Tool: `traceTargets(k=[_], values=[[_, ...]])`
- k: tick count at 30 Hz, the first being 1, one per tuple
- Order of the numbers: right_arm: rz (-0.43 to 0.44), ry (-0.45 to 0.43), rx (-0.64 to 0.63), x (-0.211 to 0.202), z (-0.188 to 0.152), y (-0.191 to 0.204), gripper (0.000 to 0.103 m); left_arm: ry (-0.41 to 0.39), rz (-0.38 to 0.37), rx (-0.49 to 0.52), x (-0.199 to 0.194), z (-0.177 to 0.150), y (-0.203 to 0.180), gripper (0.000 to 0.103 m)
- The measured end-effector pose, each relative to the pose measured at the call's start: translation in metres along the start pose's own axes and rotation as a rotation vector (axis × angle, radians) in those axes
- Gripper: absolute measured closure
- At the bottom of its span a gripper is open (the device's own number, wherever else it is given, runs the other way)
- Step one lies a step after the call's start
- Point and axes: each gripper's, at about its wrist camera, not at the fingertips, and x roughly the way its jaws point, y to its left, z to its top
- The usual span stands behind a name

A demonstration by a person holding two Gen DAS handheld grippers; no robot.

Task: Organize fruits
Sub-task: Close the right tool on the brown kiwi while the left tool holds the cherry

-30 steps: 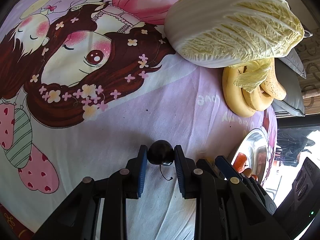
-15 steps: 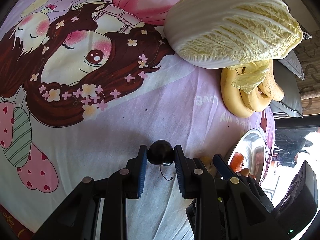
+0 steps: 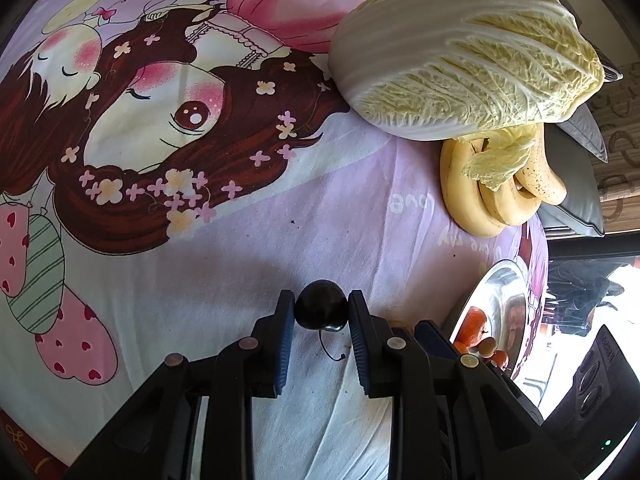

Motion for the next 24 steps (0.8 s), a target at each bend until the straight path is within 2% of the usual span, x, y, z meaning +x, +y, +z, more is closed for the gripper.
traceTargets(k=[4, 5, 9, 15, 18, 20, 24], values=[[0.152, -0.003, 0.053, -0.009, -0.002, -0.005, 0.077, 0.001, -0.013, -0.003, -0.001, -0.001, 0.000, 0.075], [0.164, -0.009, 0.059, -0.012, -0.003, -0.004, 0.077, -0.001, -0.015, -0.003, -0.002, -0.001, 0.000, 0.075], [0.135, -0.025, 0.063, -0.013, -0.006, -0.002, 0.077, -0.005, -0.019, -0.012, -0.004, -0.001, 0.002, 0.075], [0.044, -0.018, 0.039, -0.006, -0.001, -0.003, 0.075, -0.003, -0.022, -0.012, -0.005, -0.001, 0.003, 0.075], [-0.015, 0.000, 0.005, -0.002, 0.000, 0.000, 0.067, 0.003, -0.029, -0.012, -0.005, -0.001, 0.003, 0.075], [-0.023, 0.022, -0.007, 0.002, 0.001, 0.001, 0.060, 0.009, -0.031, -0.014, -0.004, -0.001, 0.005, 0.075], [-0.069, 0.093, -0.071, 0.012, 0.005, 0.007, 0.058, 0.022, -0.029, -0.026, -0.004, 0.001, 0.012, 0.075]])
